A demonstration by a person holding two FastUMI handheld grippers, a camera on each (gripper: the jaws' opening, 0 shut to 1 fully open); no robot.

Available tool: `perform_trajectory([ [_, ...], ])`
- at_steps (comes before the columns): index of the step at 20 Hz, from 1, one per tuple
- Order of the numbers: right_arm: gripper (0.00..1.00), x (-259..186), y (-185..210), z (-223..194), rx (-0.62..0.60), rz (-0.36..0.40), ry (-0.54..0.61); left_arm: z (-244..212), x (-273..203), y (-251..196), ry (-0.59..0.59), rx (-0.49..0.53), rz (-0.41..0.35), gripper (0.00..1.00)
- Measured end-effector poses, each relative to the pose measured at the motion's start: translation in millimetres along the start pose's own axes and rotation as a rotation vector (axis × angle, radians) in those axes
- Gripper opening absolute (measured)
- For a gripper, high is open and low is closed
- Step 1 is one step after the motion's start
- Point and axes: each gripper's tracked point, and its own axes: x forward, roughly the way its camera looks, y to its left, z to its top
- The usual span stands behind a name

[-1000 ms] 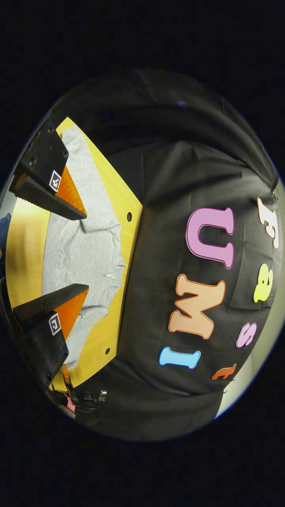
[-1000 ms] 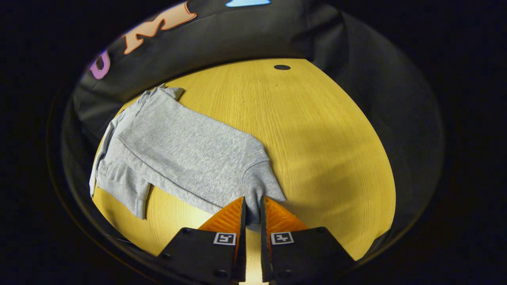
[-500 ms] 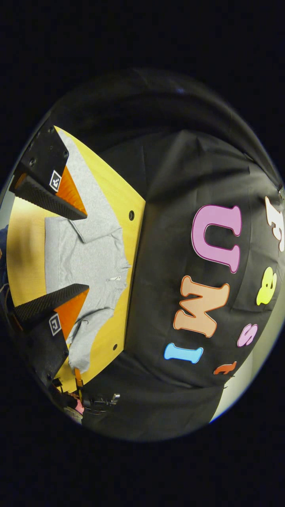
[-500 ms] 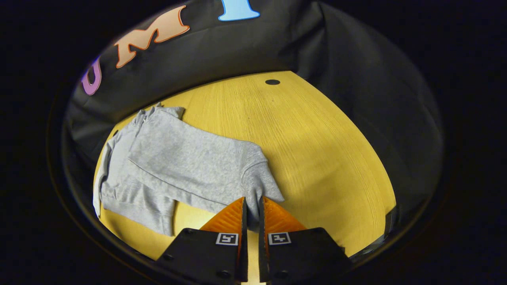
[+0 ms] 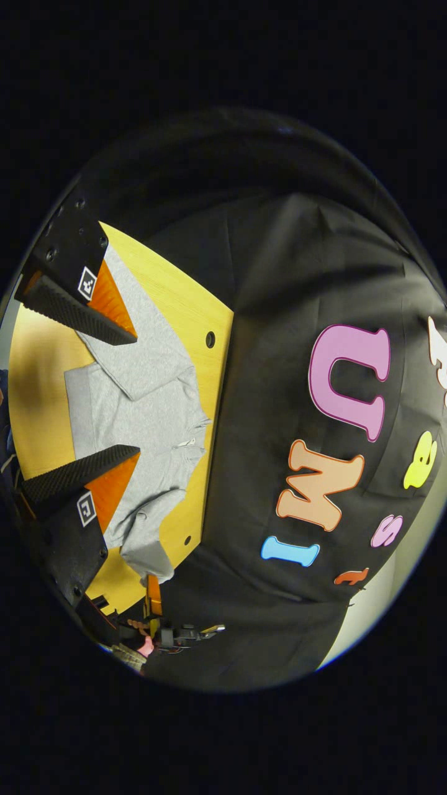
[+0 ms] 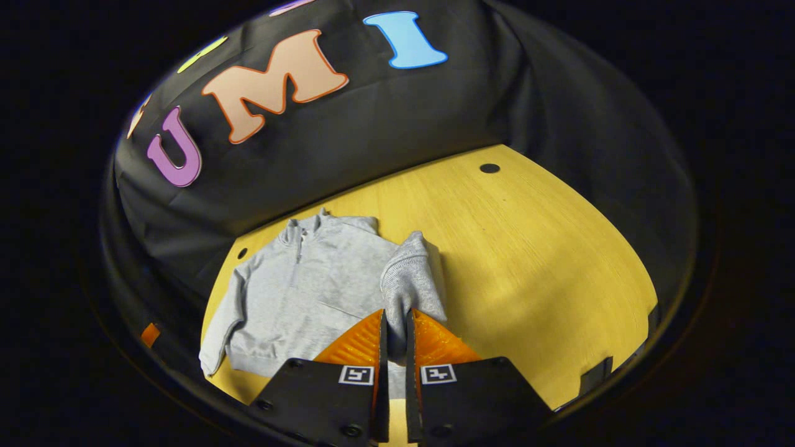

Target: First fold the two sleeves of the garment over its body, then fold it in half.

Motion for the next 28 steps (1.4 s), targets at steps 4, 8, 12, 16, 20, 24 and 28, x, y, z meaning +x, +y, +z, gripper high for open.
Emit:
perform_trajectory([
  [4, 0.13, -3, 67, 20, -0.027, 0.09, -0.053, 1, 0, 21, 0.0, 0.002, -0.014, 0.95],
  [8, 0.13, 1, 135, 38, -0.028, 0.191, -0.095, 3, -2, 37, -0.006, -0.01, -0.017, 0.95],
  [12, 0.13, 13, 199, 45, -0.026, 0.303, -0.122, -3, -5, 51, -0.002, -0.041, -0.005, 0.95],
  [16, 0.13, 26, 267, 37, -0.009, 0.426, -0.104, -13, -14, 69, -0.004, -0.062, 0.037, 0.95],
  [20, 0.13, 39, 339, 15, -0.002, 0.585, -0.049, -26, -21, 92, 0.01, -0.092, 0.093, 0.95],
  [24, 0.13, 68, 388, -13, 0.011, 0.653, 0.025, -45, -28, 117, 0.023, -0.128, 0.164, 0.95],
  [28, 0.13, 100, 407, -45, 0.019, 0.663, 0.094, -74, -32, 142, 0.058, -0.139, 0.249, 0.95],
])
